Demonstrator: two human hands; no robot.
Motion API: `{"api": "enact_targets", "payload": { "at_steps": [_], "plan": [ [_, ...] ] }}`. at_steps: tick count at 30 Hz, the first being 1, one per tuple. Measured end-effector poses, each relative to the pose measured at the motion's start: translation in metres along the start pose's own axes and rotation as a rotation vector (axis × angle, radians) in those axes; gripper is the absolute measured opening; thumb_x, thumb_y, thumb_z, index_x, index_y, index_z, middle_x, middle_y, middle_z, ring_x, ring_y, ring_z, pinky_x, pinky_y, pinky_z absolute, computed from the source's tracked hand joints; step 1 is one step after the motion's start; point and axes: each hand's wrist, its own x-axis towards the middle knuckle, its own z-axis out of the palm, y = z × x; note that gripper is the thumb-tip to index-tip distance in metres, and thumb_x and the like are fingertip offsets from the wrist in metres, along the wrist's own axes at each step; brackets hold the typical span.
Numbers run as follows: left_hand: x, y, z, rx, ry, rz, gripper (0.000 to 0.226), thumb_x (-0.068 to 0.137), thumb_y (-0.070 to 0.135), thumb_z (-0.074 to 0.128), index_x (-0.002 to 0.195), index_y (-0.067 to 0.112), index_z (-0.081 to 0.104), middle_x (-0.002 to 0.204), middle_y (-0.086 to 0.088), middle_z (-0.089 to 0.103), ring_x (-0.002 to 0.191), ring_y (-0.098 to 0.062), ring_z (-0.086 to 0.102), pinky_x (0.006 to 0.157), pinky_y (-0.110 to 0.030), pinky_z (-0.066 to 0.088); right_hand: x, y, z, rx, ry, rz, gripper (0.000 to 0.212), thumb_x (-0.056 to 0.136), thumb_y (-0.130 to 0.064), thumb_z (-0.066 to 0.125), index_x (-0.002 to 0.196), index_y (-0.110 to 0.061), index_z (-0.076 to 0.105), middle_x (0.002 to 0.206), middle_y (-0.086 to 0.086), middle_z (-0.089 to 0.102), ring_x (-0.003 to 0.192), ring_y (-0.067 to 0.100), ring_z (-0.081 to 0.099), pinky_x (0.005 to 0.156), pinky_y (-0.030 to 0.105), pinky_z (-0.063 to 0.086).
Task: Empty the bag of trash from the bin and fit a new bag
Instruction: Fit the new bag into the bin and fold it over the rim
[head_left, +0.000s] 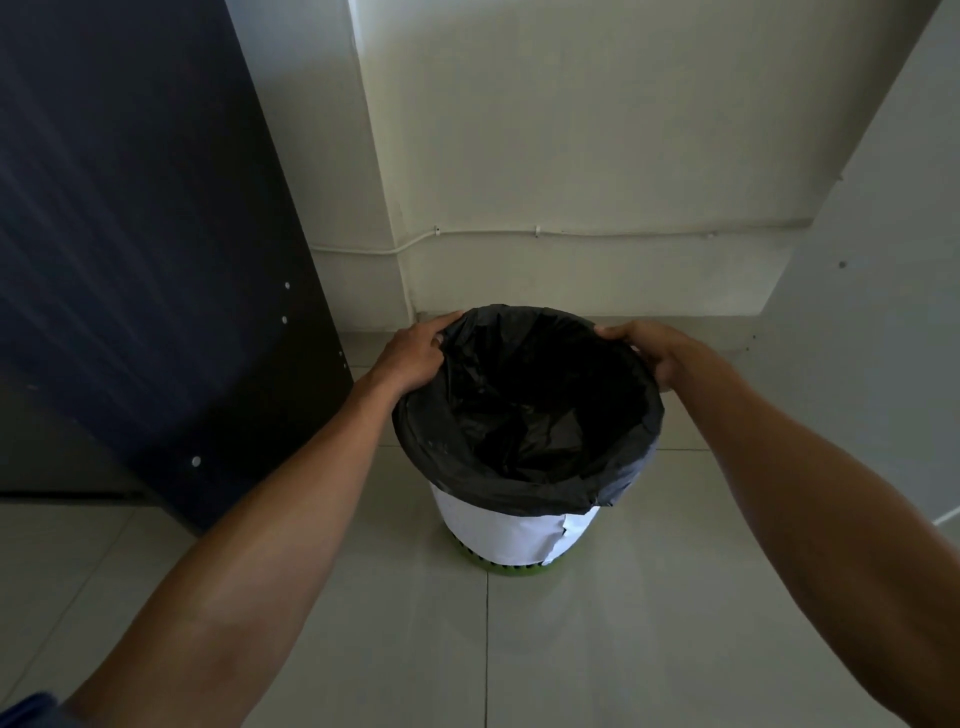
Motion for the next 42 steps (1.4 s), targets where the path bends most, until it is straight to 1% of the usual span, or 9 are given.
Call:
{"api": "enact_targets", "payload": {
  "at_steps": [4,8,12,18,24,27,31,35,42],
  "plan": [
    [0.000,0.001,0.000,0.014,0.003,0.007,0.052,0.100,0.011,0.035,0.145,0.032,0.046,0.150,-0.001,0.047,0.138,-0.025,0.043,0.111,-0.029,0.035,0.006,-0.003,0.004,-0.027,0.076,-0.027,0.035,0.088,-0.027,0.068,0.114,-0.003,0.068,0.114,0.014,0.069,0.094,0.028,0.067,0.073,0.034,0.053],
    [0.000,0.000,0.000,0.027,-0.005,0.003,0.052,0.098,0.014,0.036,0.145,0.034,0.045,0.149,-0.002,0.048,0.137,-0.027,0.044,0.112,-0.033,0.036,-0.005,-0.006,0.008,-0.047,0.061,-0.032,0.023,0.095,-0.025,0.058,0.100,-0.004,0.067,0.101,0.013,0.068,0.086,0.028,0.064,0.085,0.039,0.049],
    [0.000,0.000,0.000,0.045,-0.004,-0.004,0.053,0.097,0.016,0.036,0.145,0.036,0.045,0.149,-0.003,0.048,0.137,-0.028,0.044,0.112,-0.037,0.037,-0.006,-0.006,0.010,-0.066,0.067,-0.023,0.027,0.097,-0.028,0.055,0.098,-0.003,0.066,0.099,0.015,0.068,0.084,0.028,0.064,0.084,0.037,0.047],
    [-0.001,0.003,-0.001,0.049,-0.001,-0.017,0.052,0.097,0.019,0.035,0.144,0.040,0.044,0.149,-0.003,0.048,0.136,-0.030,0.046,0.111,-0.038,0.039,0.004,0.010,0.013,-0.034,0.213,-0.243,0.035,0.083,-0.022,0.071,0.108,0.002,0.068,0.106,0.018,0.071,0.090,0.029,0.069,0.081,0.037,0.056],
    [-0.002,0.002,-0.003,0.062,-0.017,-0.027,0.056,0.091,0.024,0.033,0.143,0.043,0.045,0.146,-0.003,0.051,0.133,-0.029,0.049,0.108,-0.037,0.042,0.010,-0.003,0.017,-0.156,0.250,-0.301,0.072,0.067,-0.058,0.078,0.109,0.000,0.065,0.104,0.011,0.069,0.092,0.027,0.068,0.085,0.036,0.056],
    [-0.001,0.003,-0.002,0.053,-0.006,-0.020,0.055,0.093,0.022,0.034,0.143,0.039,0.046,0.147,-0.003,0.050,0.135,-0.028,0.047,0.110,-0.036,0.040,0.018,-0.005,0.017,-0.174,0.240,-0.286,0.065,0.075,-0.050,0.078,0.112,0.002,0.066,0.106,0.015,0.070,0.090,0.028,0.068,0.081,0.036,0.056],
    [0.005,0.000,0.000,0.042,0.010,0.019,0.052,0.098,0.010,0.037,0.144,0.032,0.048,0.148,-0.001,0.049,0.138,-0.024,0.044,0.111,-0.029,0.035,0.014,-0.006,0.015,-0.062,0.079,-0.152,0.030,0.087,-0.035,0.070,0.097,-0.006,0.070,0.101,0.017,0.071,0.080,0.028,0.067,0.069,0.034,0.053],
    [0.004,0.003,-0.001,0.036,0.004,0.019,0.052,0.097,0.011,0.037,0.143,0.032,0.050,0.147,0.000,0.050,0.137,-0.024,0.045,0.111,-0.030,0.036,0.011,-0.006,0.013,-0.038,0.043,-0.105,0.033,0.090,-0.036,0.066,0.107,-0.008,0.070,0.090,0.013,0.073,0.082,0.028,0.067,0.069,0.033,0.053],
    [-0.013,0.004,-0.008,0.020,-0.021,-0.044,0.047,0.101,0.026,0.039,0.146,0.037,0.042,0.150,0.000,0.047,0.138,-0.027,0.043,0.113,-0.038,0.035,0.014,0.004,0.021,-0.070,0.275,-0.270,0.045,0.082,-0.034,0.075,0.113,-0.001,0.068,0.107,0.014,0.070,0.095,0.030,0.068,0.092,0.042,0.054]
  ]
}}
